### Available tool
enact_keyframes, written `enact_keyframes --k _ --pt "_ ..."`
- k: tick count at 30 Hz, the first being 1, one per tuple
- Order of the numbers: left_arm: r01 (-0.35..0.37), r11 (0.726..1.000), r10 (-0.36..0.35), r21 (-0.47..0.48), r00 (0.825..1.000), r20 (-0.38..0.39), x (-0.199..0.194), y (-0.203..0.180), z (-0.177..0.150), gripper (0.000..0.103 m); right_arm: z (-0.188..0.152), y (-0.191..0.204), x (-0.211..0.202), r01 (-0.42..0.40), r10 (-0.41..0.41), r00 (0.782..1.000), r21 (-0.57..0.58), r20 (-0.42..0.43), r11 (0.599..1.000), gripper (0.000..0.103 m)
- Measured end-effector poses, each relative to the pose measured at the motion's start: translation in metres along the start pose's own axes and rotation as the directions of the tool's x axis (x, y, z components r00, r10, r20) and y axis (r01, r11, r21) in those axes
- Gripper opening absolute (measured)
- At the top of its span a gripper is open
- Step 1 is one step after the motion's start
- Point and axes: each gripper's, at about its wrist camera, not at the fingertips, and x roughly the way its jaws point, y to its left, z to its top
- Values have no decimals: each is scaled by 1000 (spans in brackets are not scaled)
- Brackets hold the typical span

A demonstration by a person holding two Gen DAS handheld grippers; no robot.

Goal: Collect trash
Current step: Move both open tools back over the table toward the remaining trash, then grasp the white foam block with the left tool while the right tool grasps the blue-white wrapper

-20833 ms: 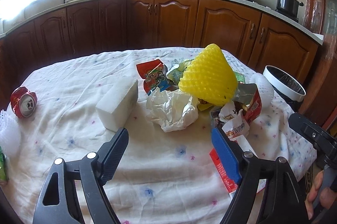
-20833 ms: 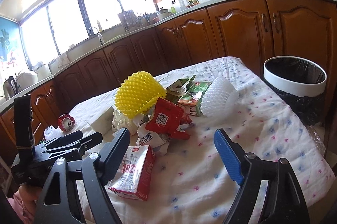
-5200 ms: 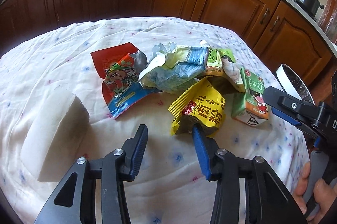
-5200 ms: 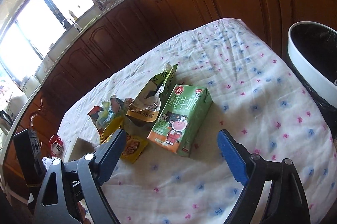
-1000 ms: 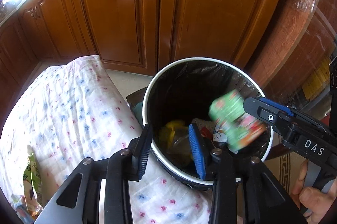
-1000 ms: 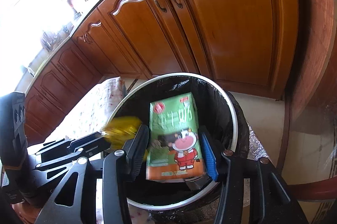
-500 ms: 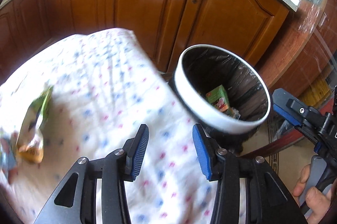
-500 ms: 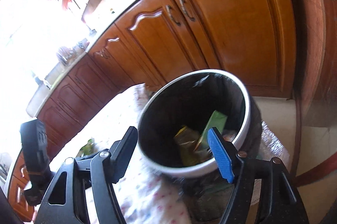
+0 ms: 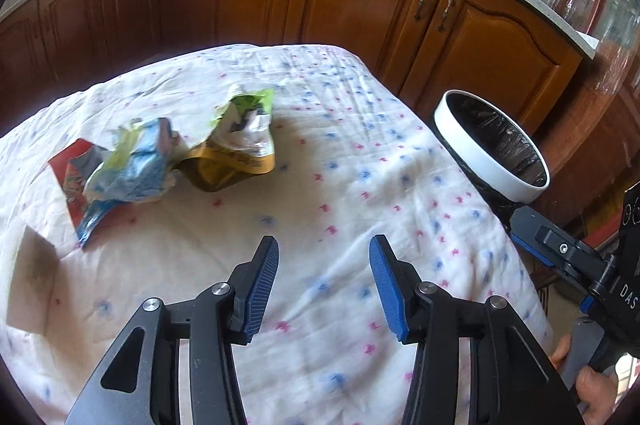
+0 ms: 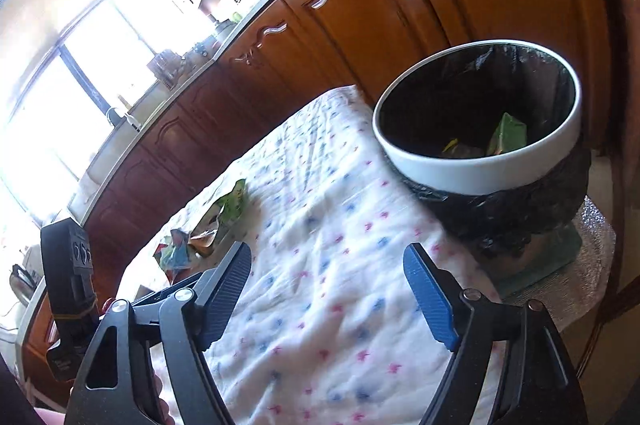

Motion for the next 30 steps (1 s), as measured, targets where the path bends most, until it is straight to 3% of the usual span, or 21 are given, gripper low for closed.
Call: enact_keyframes --k 9,24,30 --pt "-67 995 69 -77 997 22 -34 48 -23 47 -15 39 25 -63 59 993 -46 -98 997 83" --pt "-168 975 185 -144 976 114 -97 100 -36 47 -18 93 56 -94 77 988 -122 -134 988 81" --pt "-222 958 249 -182 959 139 -120 129 -38 49 -12 120 76 -116 89 984 -172 -157 978 59"
